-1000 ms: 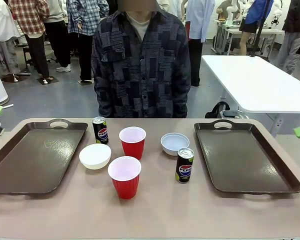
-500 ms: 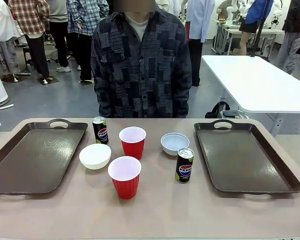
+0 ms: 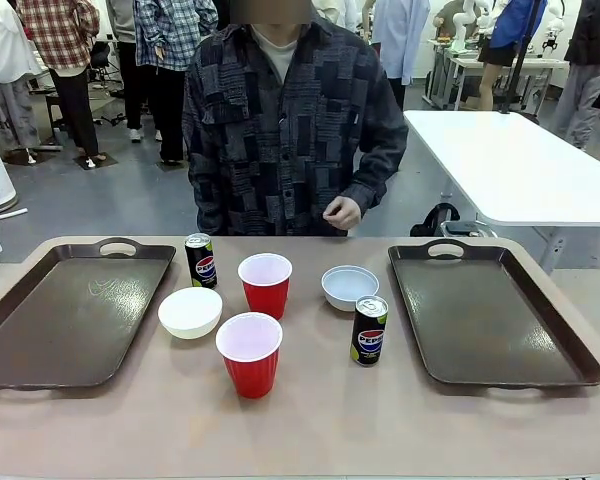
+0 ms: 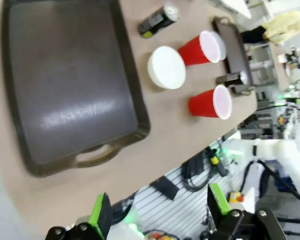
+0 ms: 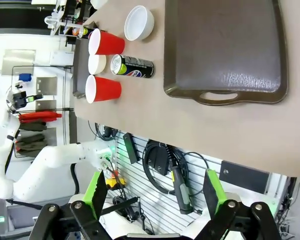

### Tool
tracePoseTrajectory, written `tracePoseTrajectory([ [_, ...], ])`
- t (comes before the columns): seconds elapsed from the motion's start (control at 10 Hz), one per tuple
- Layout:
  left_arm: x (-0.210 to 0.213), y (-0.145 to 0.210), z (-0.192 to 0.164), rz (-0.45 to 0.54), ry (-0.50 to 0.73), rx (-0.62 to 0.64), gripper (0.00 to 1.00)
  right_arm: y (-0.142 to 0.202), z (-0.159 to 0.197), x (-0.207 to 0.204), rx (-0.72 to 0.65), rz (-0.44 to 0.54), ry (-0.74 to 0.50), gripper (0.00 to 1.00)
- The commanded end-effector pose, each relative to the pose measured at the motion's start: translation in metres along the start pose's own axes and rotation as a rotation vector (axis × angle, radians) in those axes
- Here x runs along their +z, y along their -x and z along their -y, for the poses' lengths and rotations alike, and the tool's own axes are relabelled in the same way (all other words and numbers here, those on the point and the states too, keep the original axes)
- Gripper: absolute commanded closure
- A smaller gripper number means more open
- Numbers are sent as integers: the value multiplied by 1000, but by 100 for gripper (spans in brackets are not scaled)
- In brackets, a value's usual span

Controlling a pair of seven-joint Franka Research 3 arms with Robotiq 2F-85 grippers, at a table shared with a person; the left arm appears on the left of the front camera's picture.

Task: Prepare tableware on both trays.
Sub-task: Pick up a Picnic Bowl from the table and place it on a Handle tray.

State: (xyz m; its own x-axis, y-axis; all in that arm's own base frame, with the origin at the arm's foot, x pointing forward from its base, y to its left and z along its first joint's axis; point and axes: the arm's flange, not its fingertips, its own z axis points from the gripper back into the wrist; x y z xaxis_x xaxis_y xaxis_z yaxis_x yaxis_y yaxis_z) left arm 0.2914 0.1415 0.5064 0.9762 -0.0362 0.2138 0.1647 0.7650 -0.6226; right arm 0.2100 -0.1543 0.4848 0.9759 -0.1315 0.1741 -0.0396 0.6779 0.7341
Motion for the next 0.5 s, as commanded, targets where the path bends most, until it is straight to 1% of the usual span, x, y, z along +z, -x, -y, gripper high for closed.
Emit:
tracePoseTrajectory([
  [0.0, -1, 7, 14, 24, -170, 12, 0, 0, 2, -1, -3, -1, -8, 0],
  [0.1, 0, 0, 0, 0, 0, 0, 0, 0, 2, -1, -3, -1, -8, 0],
  [0.4, 0, 0, 0, 0, 0, 0, 0, 0, 2, -1, -3, -1, -8, 0],
])
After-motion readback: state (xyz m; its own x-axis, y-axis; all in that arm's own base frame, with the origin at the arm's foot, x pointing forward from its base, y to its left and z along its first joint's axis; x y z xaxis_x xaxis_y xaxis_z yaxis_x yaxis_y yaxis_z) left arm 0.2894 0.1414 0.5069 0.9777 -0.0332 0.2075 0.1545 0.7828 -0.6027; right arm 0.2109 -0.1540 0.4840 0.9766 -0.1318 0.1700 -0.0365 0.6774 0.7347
